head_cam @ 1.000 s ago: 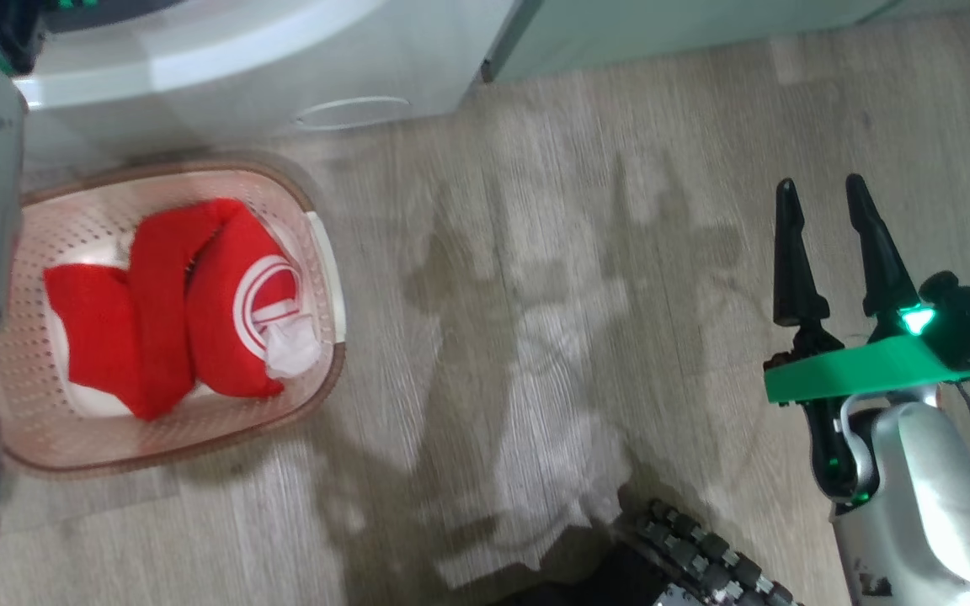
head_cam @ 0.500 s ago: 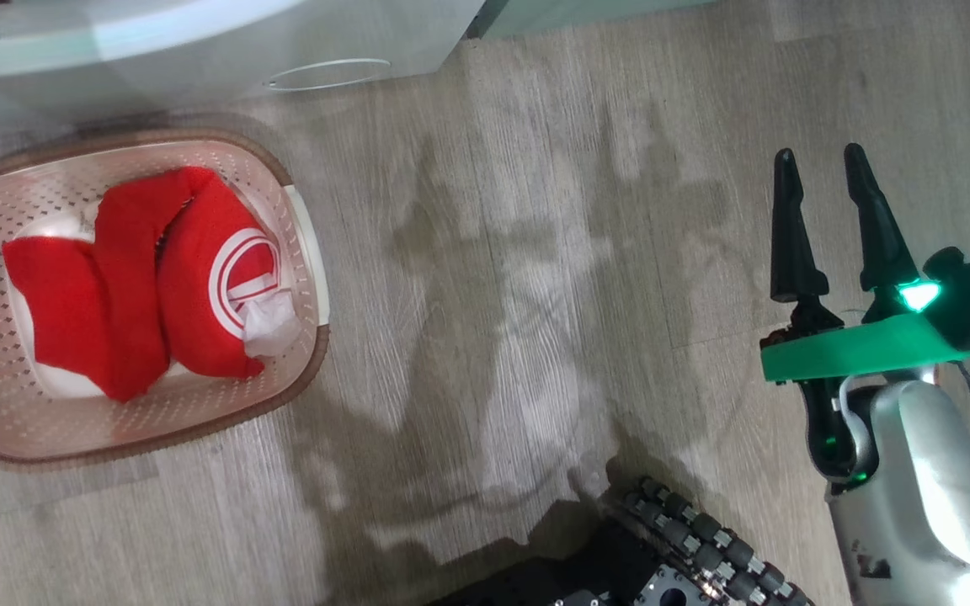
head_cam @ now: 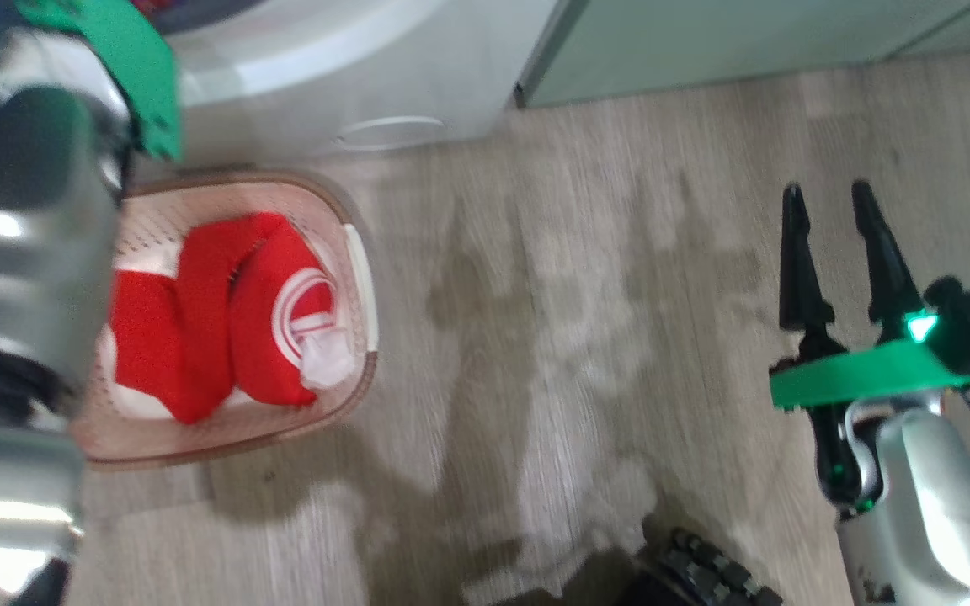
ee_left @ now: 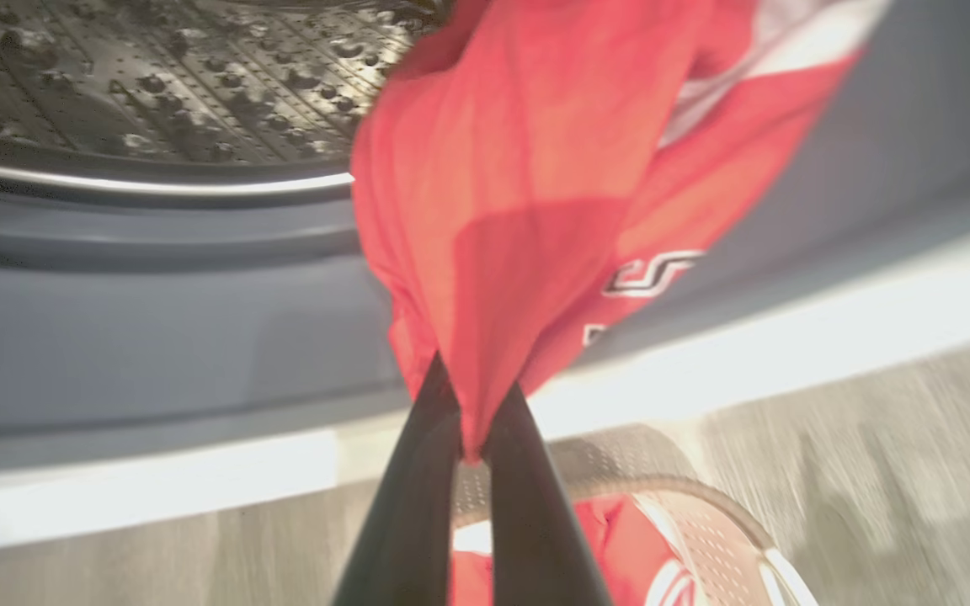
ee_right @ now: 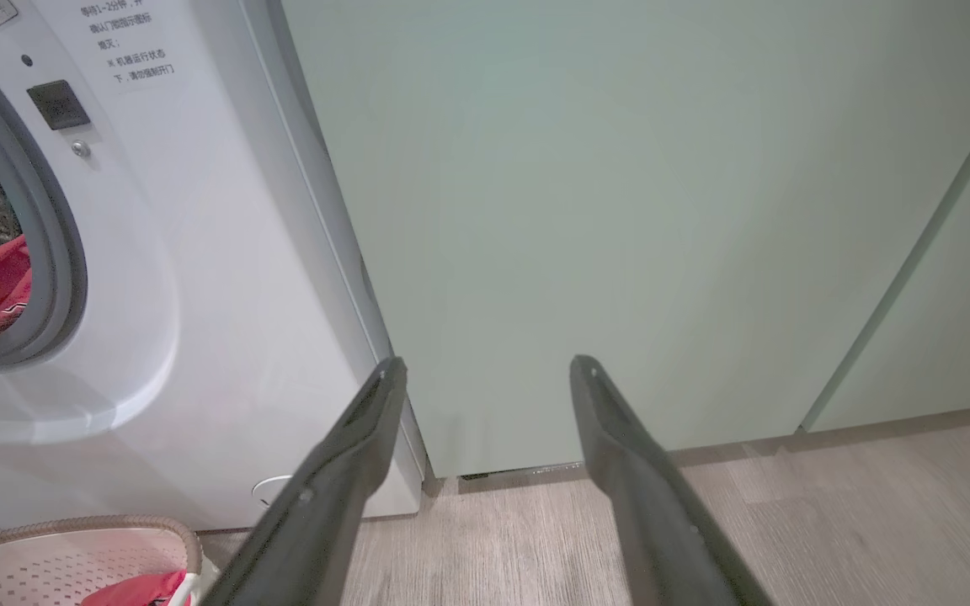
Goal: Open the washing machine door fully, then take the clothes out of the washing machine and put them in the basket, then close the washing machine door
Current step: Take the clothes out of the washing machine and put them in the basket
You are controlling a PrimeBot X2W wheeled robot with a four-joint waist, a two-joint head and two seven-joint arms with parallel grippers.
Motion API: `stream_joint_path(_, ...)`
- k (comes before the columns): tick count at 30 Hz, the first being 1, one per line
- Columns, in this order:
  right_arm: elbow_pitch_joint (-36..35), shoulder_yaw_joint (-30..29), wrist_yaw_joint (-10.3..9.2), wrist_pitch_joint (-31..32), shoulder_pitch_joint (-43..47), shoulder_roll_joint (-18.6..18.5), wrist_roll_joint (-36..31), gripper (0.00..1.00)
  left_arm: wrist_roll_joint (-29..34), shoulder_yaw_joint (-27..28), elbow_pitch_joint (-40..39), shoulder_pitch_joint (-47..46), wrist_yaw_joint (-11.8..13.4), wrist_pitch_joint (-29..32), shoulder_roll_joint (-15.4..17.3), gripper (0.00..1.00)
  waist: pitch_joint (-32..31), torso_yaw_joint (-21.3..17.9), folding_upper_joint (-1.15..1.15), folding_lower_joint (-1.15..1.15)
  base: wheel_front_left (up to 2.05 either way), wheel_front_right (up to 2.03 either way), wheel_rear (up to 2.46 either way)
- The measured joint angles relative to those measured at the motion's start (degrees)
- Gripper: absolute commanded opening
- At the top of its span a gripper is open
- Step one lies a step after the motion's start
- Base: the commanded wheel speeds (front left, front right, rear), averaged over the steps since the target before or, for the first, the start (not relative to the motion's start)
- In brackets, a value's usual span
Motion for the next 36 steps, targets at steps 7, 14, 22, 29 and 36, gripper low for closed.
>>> stream_joint_path(7, 0.98, -0.10, 0.00, 0.00, 4.32, -0.90, -0.15, 1.00, -0.08, -2.42, -0.03, 8.60, -3.49, -7.54, -3.92, 0.00, -6.84, 3.21, 0.00, 0.00, 0.00, 0.00, 0.00)
stream_joint_path(14, 1.93, -0.14, 0.00, 0.00, 8.18, -1.78, -0.31, 1.00, 0.43, -5.61, 0.03, 19.55, -4.76, -10.45, -6.60, 0.00, -13.47, 6.69, 0.00, 0.00, 0.00, 0.00, 0.00)
stream_joint_path(22, 2.40, 0.26, 0.00, 0.00, 10.47, -1.97, -0.31, 1.00, 0.37, -7.93, 0.13, 27.52, -5.21, -10.16, -7.19, 0.00, -18.80, 9.63, 0.00, 0.00, 0.00, 0.00, 0.00)
stream_joint_path(29, 2.29, 0.71, 0.00, 0.00, 10.73, -2.32, -0.31, 1.00, -1.63, -8.47, 0.60, 33.78, -7.04, -7.95, -7.42, 0.00, -18.39, 9.57, 0.00, 0.00, 0.00, 0.00, 0.00)
stream_joint_path(36, 1.77, 0.88, 0.00, 0.00, 9.79, -2.65, -0.21, 1.00, -4.53, -6.64, 0.66, 33.44, -7.37, -8.32, -6.76, 0.00, -14.06, 8.49, 0.00, 0.00, 0.00, 0.00, 0.00)
